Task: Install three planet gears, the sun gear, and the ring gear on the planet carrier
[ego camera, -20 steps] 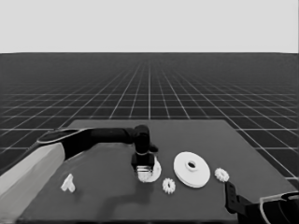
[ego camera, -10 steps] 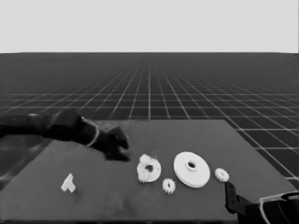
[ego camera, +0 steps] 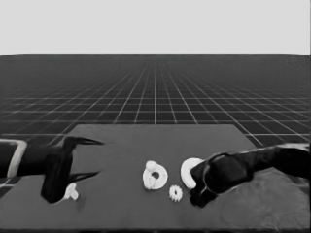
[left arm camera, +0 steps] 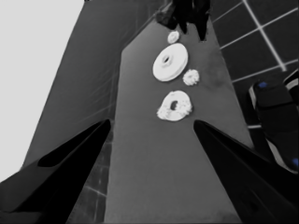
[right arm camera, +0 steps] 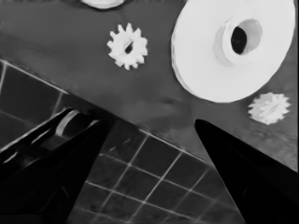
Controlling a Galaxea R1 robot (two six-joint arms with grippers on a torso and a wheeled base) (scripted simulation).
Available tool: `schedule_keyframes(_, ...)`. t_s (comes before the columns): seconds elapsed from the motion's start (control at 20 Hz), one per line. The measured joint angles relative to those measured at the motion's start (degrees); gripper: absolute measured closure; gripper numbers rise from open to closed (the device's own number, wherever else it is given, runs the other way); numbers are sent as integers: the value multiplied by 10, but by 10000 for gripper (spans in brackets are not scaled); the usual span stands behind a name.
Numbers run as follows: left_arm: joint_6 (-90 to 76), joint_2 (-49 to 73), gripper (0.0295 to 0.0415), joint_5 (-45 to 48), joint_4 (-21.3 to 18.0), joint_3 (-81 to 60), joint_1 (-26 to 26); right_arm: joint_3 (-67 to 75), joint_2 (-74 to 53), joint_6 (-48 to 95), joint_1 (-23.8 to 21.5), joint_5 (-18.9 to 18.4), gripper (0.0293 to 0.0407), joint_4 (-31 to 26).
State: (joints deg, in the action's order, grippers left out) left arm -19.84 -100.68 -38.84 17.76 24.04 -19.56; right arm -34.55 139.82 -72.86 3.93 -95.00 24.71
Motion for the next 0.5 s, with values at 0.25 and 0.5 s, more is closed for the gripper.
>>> schedule_keyframes(0.25, -2, 1, 326, 1, 0, -1, 0, -251, 146, -196, -20, 39, 315, -108)
schedule_keyframes(0.5, -3, 1, 326, 1, 0, -1, 0, -314, 161, -170, 72, 48, 315, -22)
